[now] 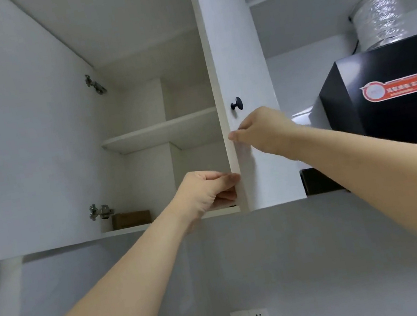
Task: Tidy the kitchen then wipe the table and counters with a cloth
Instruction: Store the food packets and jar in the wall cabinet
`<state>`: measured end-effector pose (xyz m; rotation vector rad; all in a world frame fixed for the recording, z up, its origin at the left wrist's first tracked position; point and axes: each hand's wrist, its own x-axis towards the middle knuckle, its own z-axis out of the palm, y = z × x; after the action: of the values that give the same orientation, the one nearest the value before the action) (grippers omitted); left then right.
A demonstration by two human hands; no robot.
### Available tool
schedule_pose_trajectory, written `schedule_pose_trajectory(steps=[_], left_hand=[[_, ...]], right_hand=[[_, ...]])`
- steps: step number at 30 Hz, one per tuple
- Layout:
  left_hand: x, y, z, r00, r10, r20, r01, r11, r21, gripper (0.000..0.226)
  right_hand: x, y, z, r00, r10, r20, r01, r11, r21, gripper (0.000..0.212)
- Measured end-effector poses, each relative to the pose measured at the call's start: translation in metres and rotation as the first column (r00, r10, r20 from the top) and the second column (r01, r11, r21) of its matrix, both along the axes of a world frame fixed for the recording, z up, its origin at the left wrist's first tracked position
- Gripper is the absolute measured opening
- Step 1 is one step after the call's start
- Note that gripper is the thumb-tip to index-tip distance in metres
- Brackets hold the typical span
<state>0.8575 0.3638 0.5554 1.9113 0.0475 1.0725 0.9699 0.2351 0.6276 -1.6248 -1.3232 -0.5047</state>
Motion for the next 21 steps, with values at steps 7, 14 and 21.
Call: schedule_pose_trajectory(steps=[7,14,21], left_hand=[[0.038,-0.063,0.010,0.981,-0.075,-0.176,0.097,0.988,0.117,0.014],[0.075,-0.108,0.007,0.986,0.034,-0.165,0.017,0.954,0.298,0.022],[0.097,-0.124,0.004,0.995,0.049,-0.089,-0.020,0.952,0.305,0.014]], right_hand=[[0.025,-0.064,-0.001,0.987,-0.013,-0.159,0.026,0.997,0.077,0.026],[0.043,-0.105,-0.011,0.955,-0.053,-0.290,0.117,0.971,0.208,0.016],[0.051,-0.124,-0.024,0.943,0.010,-0.332,0.088,0.957,0.278,0.027]])
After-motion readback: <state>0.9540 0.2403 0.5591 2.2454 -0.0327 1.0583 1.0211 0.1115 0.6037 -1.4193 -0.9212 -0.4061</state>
